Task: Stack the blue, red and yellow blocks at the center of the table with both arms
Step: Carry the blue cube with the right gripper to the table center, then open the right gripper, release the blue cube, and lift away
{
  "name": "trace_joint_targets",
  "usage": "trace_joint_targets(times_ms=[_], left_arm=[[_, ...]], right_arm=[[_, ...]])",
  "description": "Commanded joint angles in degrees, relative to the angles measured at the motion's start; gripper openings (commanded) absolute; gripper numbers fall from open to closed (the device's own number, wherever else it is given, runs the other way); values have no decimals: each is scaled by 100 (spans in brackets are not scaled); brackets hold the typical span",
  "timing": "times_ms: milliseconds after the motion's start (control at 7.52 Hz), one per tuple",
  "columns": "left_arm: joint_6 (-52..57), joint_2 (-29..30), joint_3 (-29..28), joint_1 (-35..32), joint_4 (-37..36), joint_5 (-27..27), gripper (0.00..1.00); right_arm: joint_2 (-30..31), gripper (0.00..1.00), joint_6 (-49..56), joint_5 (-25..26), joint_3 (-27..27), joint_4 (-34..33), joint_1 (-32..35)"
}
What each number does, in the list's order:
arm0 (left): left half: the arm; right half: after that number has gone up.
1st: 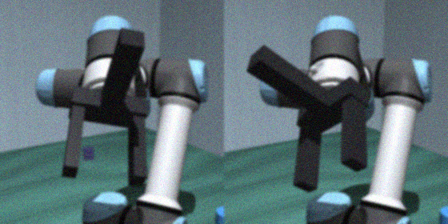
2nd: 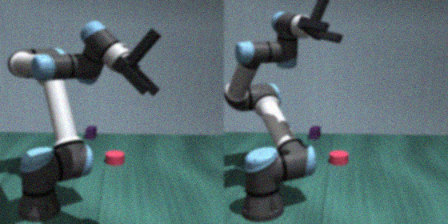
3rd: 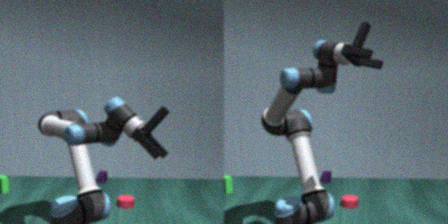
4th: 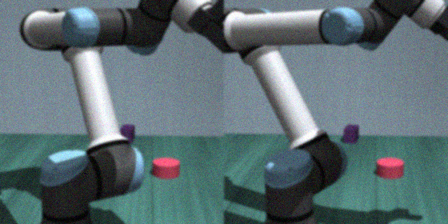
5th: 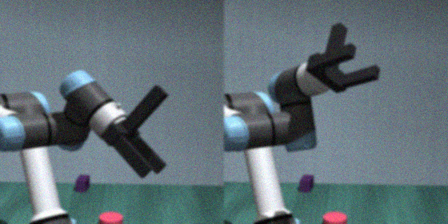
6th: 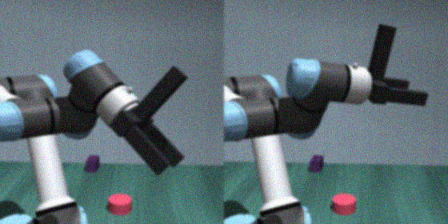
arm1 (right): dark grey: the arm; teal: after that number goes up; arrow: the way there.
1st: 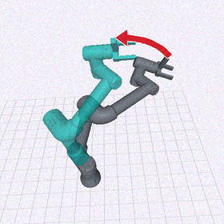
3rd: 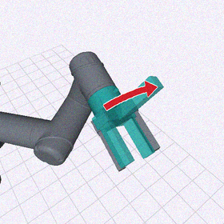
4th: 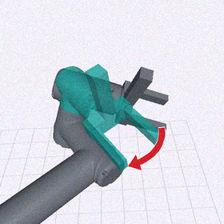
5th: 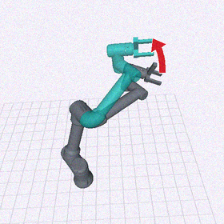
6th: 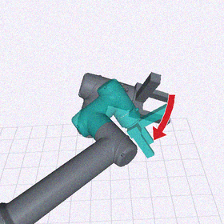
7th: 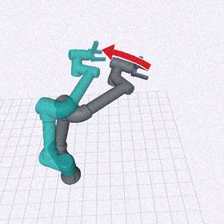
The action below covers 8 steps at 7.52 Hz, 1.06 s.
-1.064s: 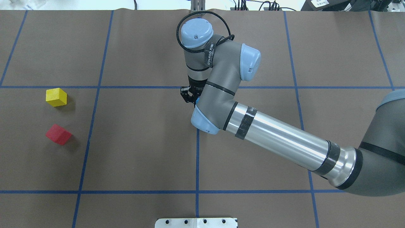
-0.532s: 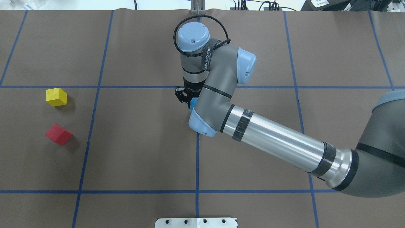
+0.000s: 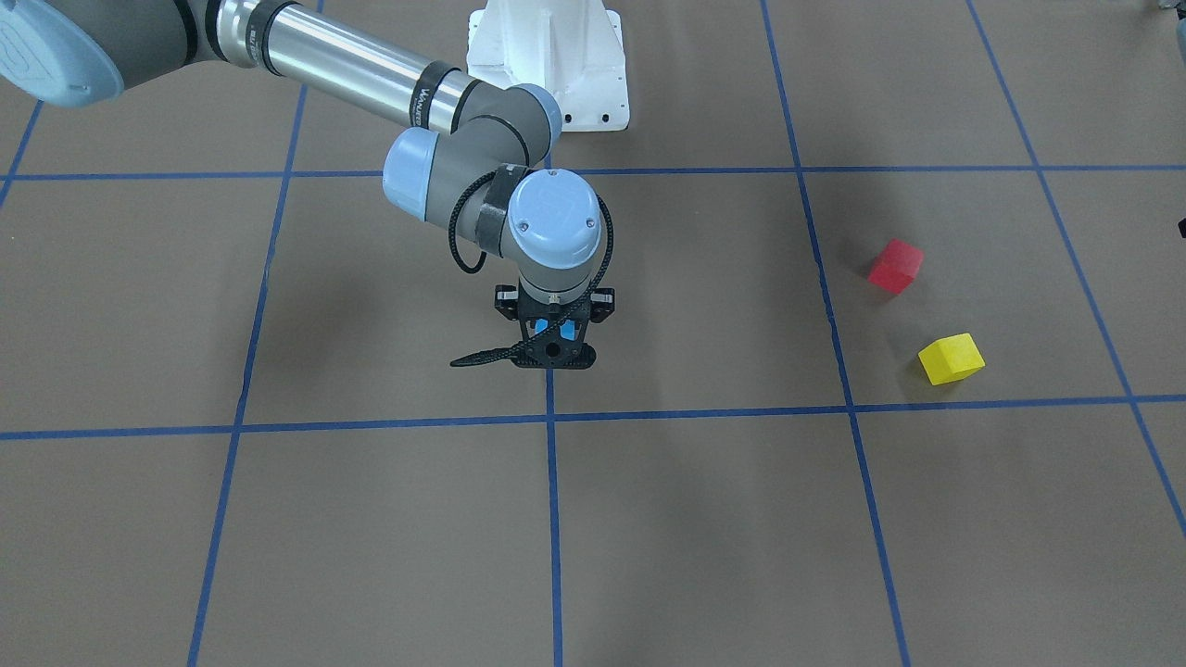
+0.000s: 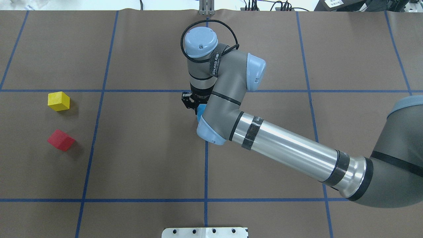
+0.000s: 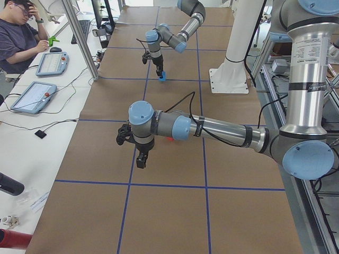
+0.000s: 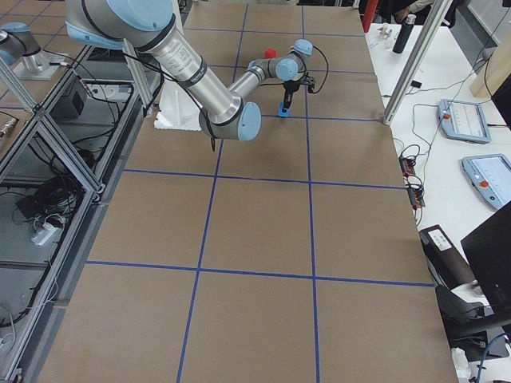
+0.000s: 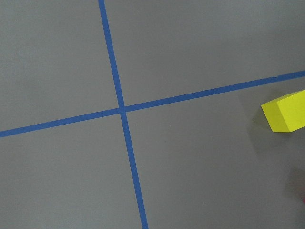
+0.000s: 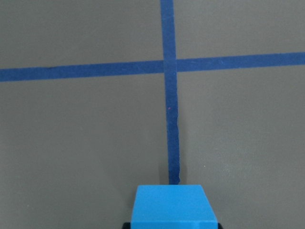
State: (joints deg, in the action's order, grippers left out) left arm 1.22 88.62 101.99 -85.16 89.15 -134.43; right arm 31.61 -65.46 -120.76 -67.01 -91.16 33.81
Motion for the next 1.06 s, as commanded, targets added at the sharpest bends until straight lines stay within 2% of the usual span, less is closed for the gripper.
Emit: trace_joint_targets(times_ms=[0,399,532,665,931], left_arm=[[-42,32,5,0,-47,-4,100],[-104,85,66,8,-74,5,100],[-783,155,197,17,-4,5,100],[-1494,182,520,261,-12,14,100],[-2981,164,1188,1156,-3,84,100]], right_arm=[[11,99,15,0,-49,1,3],[73,99,50,44,-320,-25,108],[247,99,77,-26,-643,-69,378],[753,99,268,-44,-1238,-208,642],[1904,99,1740,-61,-2110,-376,1344]])
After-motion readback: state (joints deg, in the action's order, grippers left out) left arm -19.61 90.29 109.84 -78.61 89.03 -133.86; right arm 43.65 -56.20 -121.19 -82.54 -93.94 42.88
